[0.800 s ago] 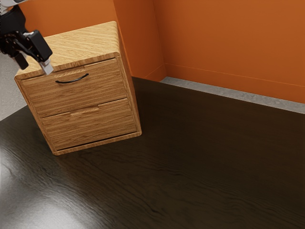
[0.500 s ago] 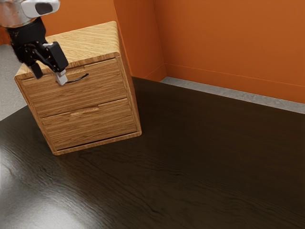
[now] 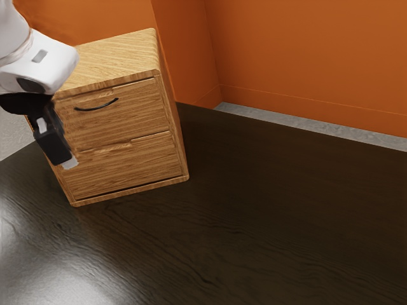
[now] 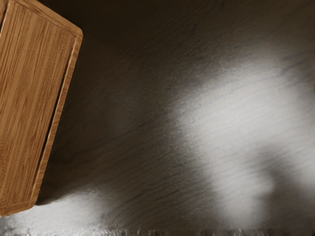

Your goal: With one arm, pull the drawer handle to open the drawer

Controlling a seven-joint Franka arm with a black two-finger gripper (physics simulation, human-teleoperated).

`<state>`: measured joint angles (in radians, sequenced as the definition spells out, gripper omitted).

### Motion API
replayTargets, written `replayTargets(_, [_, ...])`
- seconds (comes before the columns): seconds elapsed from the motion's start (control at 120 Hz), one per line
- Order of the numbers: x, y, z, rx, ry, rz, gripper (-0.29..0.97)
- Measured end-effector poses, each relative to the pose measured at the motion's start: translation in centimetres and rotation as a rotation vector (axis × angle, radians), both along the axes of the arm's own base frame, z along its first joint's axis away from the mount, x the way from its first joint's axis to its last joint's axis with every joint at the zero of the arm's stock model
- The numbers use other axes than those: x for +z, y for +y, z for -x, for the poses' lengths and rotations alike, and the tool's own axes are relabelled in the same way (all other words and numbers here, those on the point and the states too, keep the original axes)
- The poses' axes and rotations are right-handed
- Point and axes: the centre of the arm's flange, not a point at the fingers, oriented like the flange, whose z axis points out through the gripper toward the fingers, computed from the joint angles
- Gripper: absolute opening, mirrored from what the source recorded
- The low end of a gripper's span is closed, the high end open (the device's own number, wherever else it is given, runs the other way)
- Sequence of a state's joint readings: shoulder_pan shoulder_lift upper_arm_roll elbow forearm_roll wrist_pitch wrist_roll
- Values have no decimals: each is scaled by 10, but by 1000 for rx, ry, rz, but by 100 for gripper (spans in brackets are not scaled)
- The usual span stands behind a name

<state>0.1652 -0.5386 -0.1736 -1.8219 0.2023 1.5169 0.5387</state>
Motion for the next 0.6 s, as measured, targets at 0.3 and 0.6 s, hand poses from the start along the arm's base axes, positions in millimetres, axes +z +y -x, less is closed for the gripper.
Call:
replayTargets(0.3, [-37, 13, -41, -114, 0, -261, 68])
replayTargets(0.6, [-48, 77, -74, -167, -52, -230, 65])
